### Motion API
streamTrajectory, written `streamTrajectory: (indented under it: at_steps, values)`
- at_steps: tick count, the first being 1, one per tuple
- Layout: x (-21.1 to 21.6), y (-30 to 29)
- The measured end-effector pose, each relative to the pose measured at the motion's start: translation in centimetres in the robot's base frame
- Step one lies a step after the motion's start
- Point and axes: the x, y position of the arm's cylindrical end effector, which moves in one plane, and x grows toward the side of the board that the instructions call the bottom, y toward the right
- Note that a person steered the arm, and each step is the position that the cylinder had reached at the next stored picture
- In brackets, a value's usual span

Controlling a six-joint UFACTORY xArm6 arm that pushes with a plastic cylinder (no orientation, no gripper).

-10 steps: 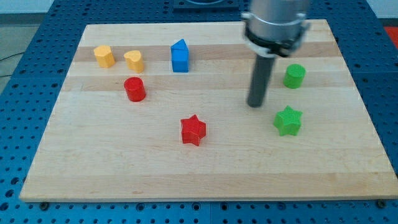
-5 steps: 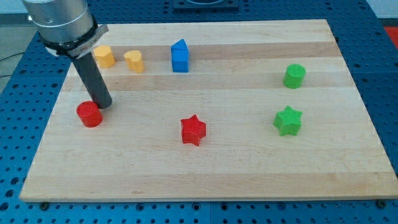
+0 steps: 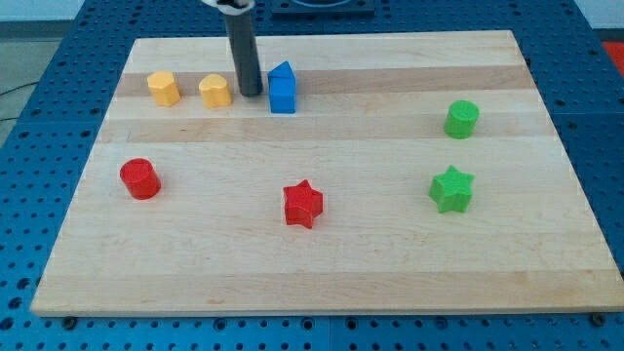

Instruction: Place the yellow heart in between the red circle and yellow hexagon

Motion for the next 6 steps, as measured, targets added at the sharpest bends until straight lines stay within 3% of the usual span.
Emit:
streamTrajectory:
  at_steps: [1,2,5,6]
  values:
    - [-0.1,-6.2]
    - [3.0,-7.4]
    - [7.8,-3.7]
    - [9.7,-6.3]
